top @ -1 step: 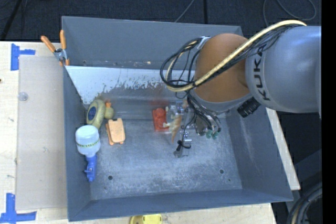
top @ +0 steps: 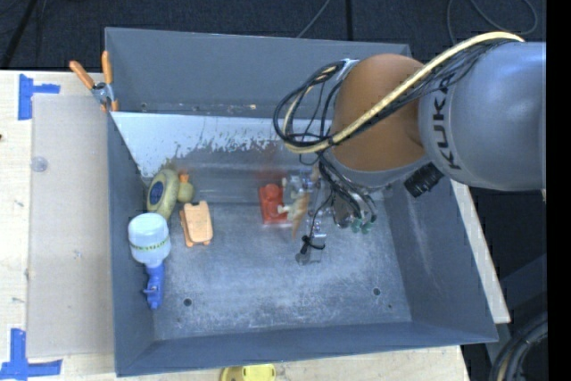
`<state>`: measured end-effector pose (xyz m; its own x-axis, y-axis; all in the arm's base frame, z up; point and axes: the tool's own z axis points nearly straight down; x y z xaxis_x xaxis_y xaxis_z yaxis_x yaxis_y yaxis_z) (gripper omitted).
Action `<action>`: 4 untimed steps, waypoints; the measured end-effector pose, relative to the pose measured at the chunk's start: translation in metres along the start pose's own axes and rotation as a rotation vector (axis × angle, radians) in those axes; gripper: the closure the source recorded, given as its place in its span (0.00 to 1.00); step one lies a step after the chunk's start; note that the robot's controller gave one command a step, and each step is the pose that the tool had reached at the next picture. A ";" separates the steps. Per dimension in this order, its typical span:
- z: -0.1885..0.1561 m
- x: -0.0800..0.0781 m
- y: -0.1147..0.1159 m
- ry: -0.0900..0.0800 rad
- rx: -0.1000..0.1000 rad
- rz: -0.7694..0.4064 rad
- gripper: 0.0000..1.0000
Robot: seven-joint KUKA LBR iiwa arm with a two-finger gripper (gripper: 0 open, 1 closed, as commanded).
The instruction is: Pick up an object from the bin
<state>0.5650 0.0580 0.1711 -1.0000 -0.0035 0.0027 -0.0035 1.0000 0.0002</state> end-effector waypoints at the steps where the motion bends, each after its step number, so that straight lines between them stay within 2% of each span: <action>1: 0.036 -0.050 -0.017 0.002 -0.001 -0.018 0.00; 2: 0.067 -0.043 0.008 -0.001 -0.002 -0.456 1.00; 3: 0.067 -0.043 0.008 -0.001 -0.002 -0.454 1.00; 4: 0.018 -0.019 0.010 0.009 -0.003 -0.458 1.00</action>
Offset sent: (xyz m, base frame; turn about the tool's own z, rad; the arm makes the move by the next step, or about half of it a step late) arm 0.0421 0.0072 -0.0672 -0.4575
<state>0.5836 0.0685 0.1535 -0.8951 -0.4457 0.0102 -0.4456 0.8952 0.0066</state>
